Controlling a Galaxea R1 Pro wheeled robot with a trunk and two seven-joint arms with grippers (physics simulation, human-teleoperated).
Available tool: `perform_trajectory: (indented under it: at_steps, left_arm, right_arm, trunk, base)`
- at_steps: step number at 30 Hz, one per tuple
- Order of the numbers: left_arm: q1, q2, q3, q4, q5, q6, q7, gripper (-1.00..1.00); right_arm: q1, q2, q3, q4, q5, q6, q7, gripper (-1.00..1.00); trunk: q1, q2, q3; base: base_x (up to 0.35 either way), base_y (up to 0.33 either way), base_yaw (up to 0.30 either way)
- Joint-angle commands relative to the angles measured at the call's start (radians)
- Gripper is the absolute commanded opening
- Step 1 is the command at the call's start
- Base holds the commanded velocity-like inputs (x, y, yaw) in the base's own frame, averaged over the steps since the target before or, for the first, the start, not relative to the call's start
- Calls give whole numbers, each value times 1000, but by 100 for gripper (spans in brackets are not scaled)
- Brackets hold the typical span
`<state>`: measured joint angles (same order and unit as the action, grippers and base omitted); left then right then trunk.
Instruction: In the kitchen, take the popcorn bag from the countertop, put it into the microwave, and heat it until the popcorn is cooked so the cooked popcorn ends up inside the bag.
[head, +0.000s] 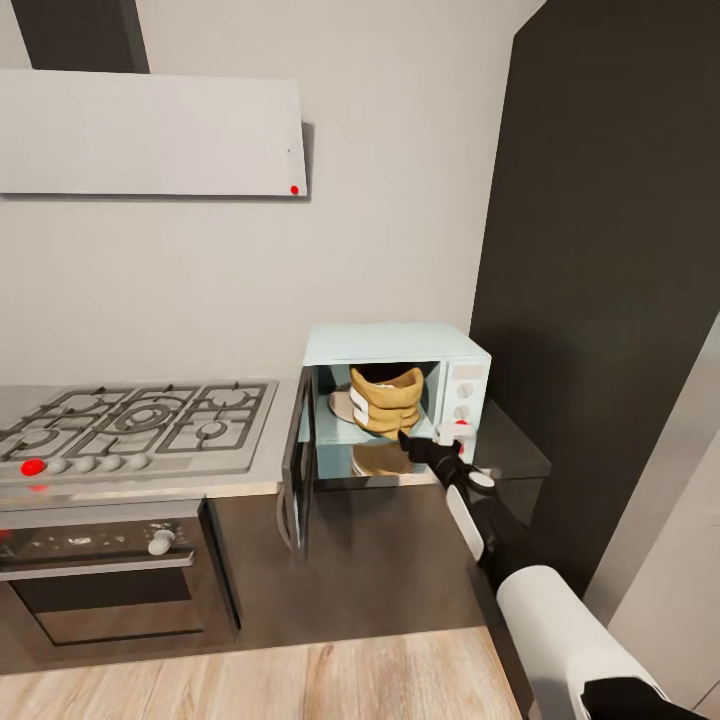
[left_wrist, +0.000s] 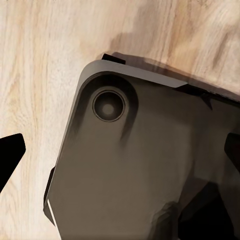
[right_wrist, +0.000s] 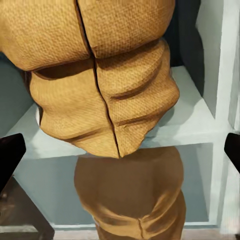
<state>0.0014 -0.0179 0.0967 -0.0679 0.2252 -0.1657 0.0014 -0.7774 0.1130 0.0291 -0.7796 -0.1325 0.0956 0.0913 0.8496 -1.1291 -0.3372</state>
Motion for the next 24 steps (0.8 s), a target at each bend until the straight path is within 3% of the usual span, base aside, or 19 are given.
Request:
perform_trajectory:
  at_steps: [1, 9, 16, 24]
  left_arm:
    - [0, 0, 8, -1, -1, -1, 0, 100]
    - [0, -3, 7, -1, -2, -4, 0, 100]
    - [0, -3, 8, -1, -1, 0, 0, 100]
    - [0, -4, 8, -1, -1, 0, 0, 100]
  right_arm:
    - [0, 0, 0, -10, -10, 23, 1, 100]
    - [0, 0, 2, -30, -13, 68, 0, 100]
    - [0, 2, 52, -30, -13, 69, -1, 100]
    - [0, 2, 60, -29, -15, 67, 0, 100]
  trunk:
    - [0, -1, -1]
    - [0, -1, -1]
    - [0, -1, -1]
    - [0, -1, -1]
  base:
    - [0, 0, 0]
    - [14, 0, 0]
    - [163, 0, 0]
    - [178, 0, 0]
